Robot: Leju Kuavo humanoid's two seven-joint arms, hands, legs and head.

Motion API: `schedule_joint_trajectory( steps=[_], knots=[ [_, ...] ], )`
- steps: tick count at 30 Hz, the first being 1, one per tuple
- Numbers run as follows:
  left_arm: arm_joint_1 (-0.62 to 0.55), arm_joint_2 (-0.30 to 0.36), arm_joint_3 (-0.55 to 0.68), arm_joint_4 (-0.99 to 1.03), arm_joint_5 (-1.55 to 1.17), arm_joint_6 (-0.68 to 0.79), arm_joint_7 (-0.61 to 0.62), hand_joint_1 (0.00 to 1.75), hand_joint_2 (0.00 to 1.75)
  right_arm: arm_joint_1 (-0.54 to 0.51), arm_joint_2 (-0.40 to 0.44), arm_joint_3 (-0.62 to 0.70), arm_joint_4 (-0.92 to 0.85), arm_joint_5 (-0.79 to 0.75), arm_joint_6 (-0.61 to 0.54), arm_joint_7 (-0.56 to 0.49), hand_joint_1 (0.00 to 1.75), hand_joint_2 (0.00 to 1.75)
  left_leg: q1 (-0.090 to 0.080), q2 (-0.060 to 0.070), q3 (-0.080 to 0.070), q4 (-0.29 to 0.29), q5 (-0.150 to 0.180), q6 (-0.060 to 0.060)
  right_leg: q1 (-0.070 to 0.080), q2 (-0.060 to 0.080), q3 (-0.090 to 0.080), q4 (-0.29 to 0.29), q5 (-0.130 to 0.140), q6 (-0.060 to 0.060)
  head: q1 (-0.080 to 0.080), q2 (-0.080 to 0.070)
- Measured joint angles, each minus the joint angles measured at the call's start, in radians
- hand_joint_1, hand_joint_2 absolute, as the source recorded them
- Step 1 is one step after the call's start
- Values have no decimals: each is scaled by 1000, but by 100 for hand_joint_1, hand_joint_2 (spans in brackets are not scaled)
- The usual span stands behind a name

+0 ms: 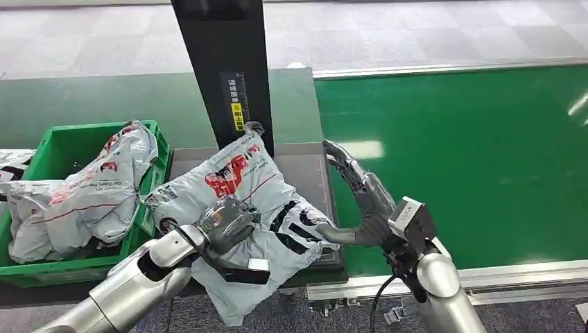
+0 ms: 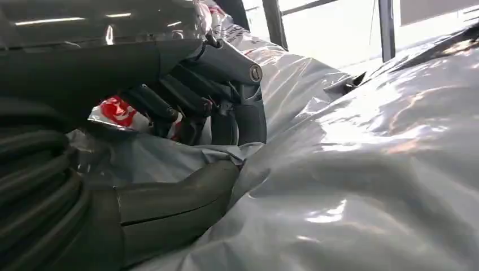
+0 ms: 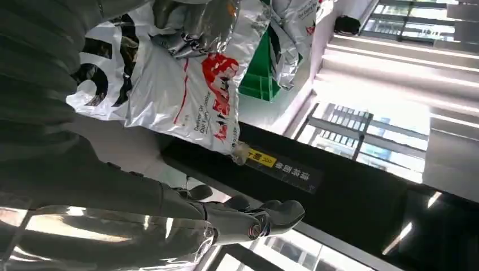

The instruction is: Moved the parcel from conveyor to table for the left to box.

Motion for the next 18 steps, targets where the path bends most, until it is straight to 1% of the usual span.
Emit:
schedule_joint_trajectory(
  steps=[9,13,18],
  knots=[
    [-6,2,-10,-22,13,-2,1,175,175,8,0,-1,-10,3,1,4,0,175,0,0,0,0,0,0,0,0,0,0,0,0,0,0],
    [0,8,0,-91,44,78,7,175,175,26,0,-8,-28,7,0,13,0,175,0,0,-1,0,0,0,0,0,-1,0,0,0,0,0],
    [3,22,61,-251,61,161,19,175,175,57,0,-21,-54,12,-5,16,0,175,0,0,-2,0,0,0,0,0,-1,0,0,0,0,0]
  ],
)
